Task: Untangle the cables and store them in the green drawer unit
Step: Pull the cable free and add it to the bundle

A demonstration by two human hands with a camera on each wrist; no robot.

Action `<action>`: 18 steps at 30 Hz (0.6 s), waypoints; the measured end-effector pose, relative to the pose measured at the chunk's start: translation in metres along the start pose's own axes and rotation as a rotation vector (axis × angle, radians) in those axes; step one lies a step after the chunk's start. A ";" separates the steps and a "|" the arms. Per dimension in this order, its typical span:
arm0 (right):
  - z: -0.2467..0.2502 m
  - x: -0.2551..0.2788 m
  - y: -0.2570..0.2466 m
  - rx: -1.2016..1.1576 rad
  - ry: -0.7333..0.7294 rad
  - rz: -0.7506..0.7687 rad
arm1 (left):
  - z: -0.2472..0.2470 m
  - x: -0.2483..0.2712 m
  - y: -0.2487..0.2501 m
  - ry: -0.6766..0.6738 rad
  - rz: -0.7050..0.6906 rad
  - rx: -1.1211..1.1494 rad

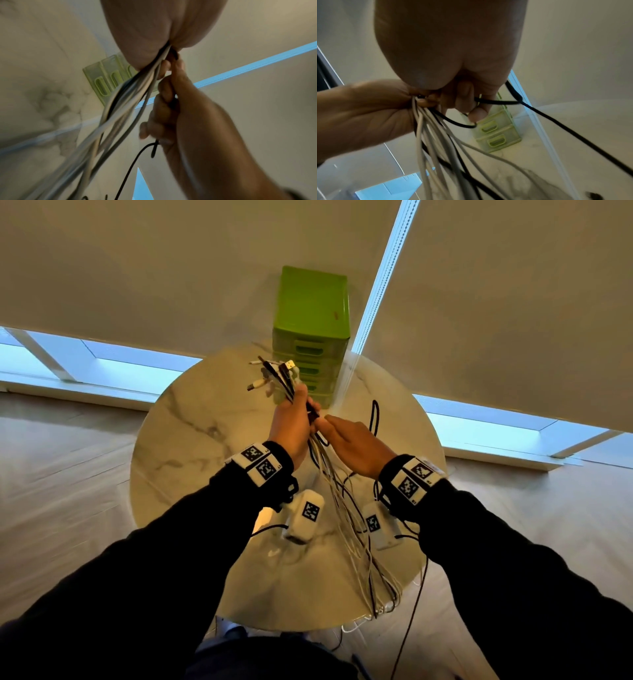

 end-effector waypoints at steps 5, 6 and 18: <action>0.007 0.027 0.041 0.105 -0.142 -0.022 | 0.004 -0.010 0.019 0.011 0.127 0.276; 0.011 0.034 0.051 0.152 -0.176 -0.036 | 0.007 -0.013 0.023 -0.002 0.124 0.301; 0.063 0.019 0.093 0.330 0.111 -0.308 | 0.021 -0.019 0.040 -0.027 -0.214 -0.024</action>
Point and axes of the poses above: each hand's wrist, its own x-axis away from the middle knuckle, its own z-axis out of the back of the hand, y = z × x, the point moved 1 cm from there along -x, towards the middle knuckle, and after that the axes turned 13 degrees about y, right-handed, at the moved point
